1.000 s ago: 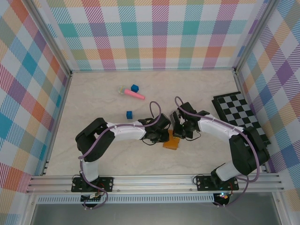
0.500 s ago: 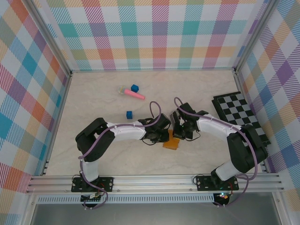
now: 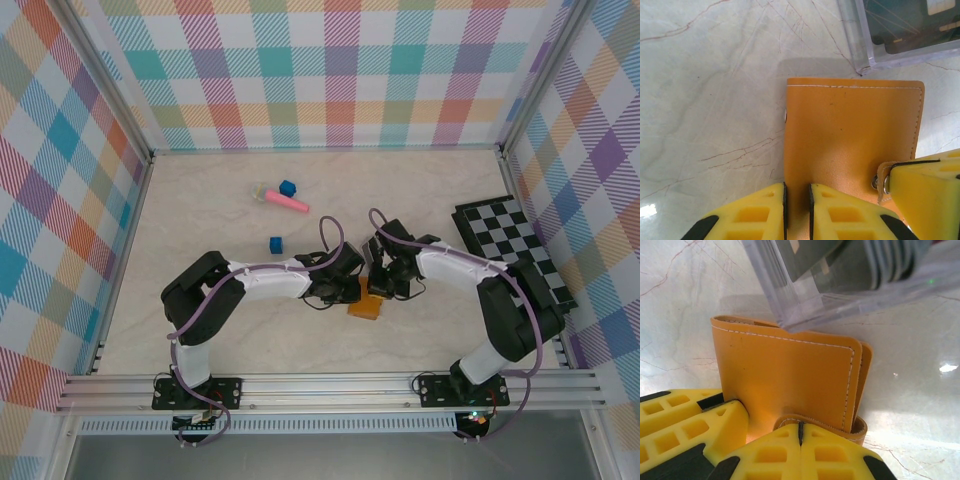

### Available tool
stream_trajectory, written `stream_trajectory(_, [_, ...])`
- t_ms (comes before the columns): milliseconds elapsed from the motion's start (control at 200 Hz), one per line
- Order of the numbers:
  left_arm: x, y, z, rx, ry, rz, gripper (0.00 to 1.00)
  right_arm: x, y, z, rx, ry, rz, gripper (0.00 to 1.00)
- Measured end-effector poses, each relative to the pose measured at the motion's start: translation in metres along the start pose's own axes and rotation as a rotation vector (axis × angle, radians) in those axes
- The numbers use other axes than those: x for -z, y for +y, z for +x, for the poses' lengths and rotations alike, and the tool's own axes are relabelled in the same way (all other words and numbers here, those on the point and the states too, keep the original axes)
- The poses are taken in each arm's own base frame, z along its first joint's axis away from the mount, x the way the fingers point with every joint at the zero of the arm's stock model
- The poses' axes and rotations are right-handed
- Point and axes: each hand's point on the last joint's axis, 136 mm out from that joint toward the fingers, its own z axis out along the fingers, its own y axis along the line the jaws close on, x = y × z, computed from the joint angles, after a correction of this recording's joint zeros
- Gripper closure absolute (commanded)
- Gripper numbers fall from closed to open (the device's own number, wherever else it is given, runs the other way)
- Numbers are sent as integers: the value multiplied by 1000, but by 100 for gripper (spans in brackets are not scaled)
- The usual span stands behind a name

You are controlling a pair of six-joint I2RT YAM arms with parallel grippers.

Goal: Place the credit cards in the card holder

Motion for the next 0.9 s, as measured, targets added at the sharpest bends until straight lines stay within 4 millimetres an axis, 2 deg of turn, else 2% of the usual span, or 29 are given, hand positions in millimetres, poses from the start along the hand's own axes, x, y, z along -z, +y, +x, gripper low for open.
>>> stream_trajectory(505, [0,1,0,1,-3,-1,82,-4,3,-1,-15,52,150,100])
stream_trajectory(625, [1,1,0,-2,-21,20,79,0,4,-1,-13,31,142,92])
stream_trajectory(685, [3,2,0,-3,-32,27,77,4,6,0,4,2,132,84])
stream_trajectory(710, [4,4,1,-3,-36,26,75,8,6,-1,18,-24,128,82])
stream_trajectory(780, [10,11,5,-6,-46,12,69,31,10,-5,53,-119,110,60])
stream_trajectory(850, [20,18,5,-15,-66,-9,64,73,14,-19,80,-288,87,45])
stream_trajectory(900, [30,19,1,-27,-96,-13,60,110,9,-33,65,-439,85,35])
